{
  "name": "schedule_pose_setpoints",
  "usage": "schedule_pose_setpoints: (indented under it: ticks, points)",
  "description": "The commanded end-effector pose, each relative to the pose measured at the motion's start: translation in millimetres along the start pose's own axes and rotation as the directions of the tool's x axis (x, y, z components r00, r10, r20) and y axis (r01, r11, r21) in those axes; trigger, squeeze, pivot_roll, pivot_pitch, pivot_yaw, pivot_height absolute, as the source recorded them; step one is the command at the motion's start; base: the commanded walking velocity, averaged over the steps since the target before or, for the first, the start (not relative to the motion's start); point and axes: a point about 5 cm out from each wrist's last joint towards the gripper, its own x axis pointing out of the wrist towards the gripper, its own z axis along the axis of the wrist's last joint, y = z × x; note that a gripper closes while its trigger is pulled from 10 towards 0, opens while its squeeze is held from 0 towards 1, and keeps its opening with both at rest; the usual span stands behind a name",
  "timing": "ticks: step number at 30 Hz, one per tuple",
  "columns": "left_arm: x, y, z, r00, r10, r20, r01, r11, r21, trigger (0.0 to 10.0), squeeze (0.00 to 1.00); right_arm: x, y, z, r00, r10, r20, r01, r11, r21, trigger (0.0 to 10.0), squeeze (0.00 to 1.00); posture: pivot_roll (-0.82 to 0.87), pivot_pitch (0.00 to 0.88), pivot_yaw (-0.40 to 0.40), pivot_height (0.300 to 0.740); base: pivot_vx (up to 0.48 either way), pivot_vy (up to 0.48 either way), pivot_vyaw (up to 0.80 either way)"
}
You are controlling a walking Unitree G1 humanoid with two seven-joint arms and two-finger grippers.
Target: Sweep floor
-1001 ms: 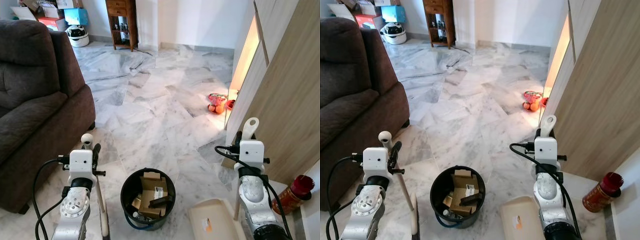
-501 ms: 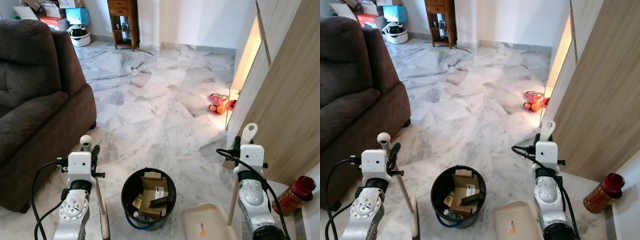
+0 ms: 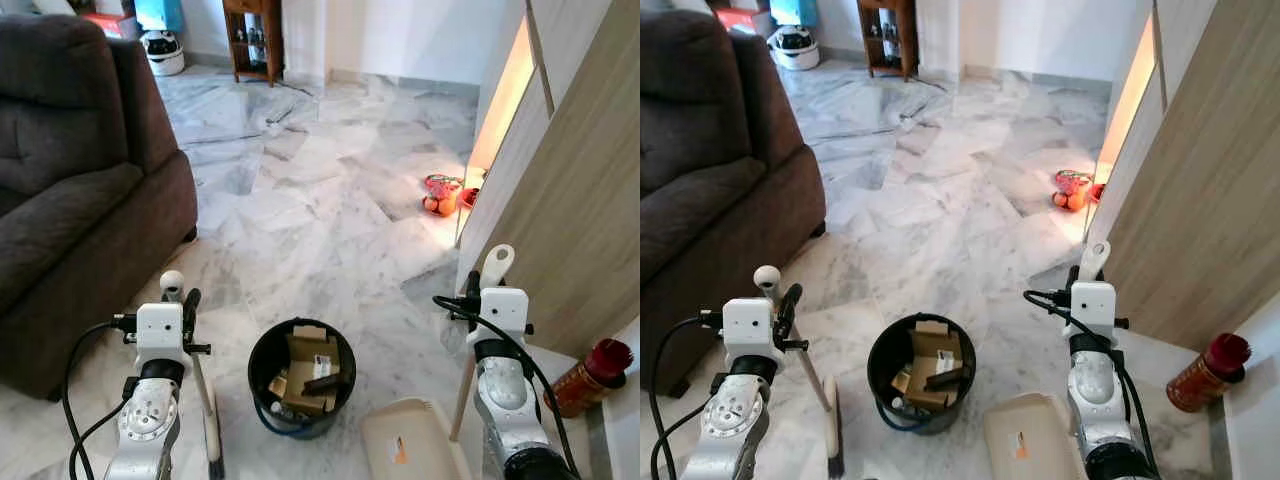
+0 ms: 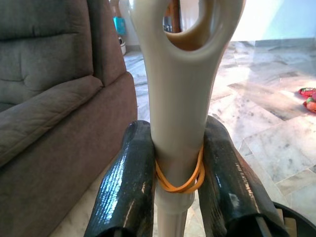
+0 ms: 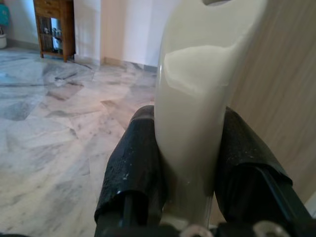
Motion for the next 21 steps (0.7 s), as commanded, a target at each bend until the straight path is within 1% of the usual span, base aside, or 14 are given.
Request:
schedule_pose_setpoints:
  ticks: [1,19,21]
  points:
    - [2.1,1.8,10.0,0.998,0.003,0.055,-0.004,1.000,0.008,10.0,0.00,2.6,-0.1,4.2,1.000,-0.003,0.026,0.002,1.000,0.013,10.0,0.00,0.15,0.000,0.021,0.740,-0.292,0.000,0.00]
    - [2.5,0.1,10.1,0.998,0.011,0.054,-0.011,1.000,0.002,10.0,0.00,3.6,-0.4,1.6,1.000,0.003,0.010,-0.003,1.000,0.021,10.0,0.00,0.15,0.000,0.015,0.740,-0.292,0.000,0.00]
    - [2.8,0.0,9.9,0.999,0.011,0.053,-0.012,1.000,0.004,10.0,0.00,3.5,-0.6,1.1,1.000,0.002,0.008,-0.002,1.000,0.023,10.0,0.00,0.15,0.000,0.015,0.740,-0.120,0.000,0.00]
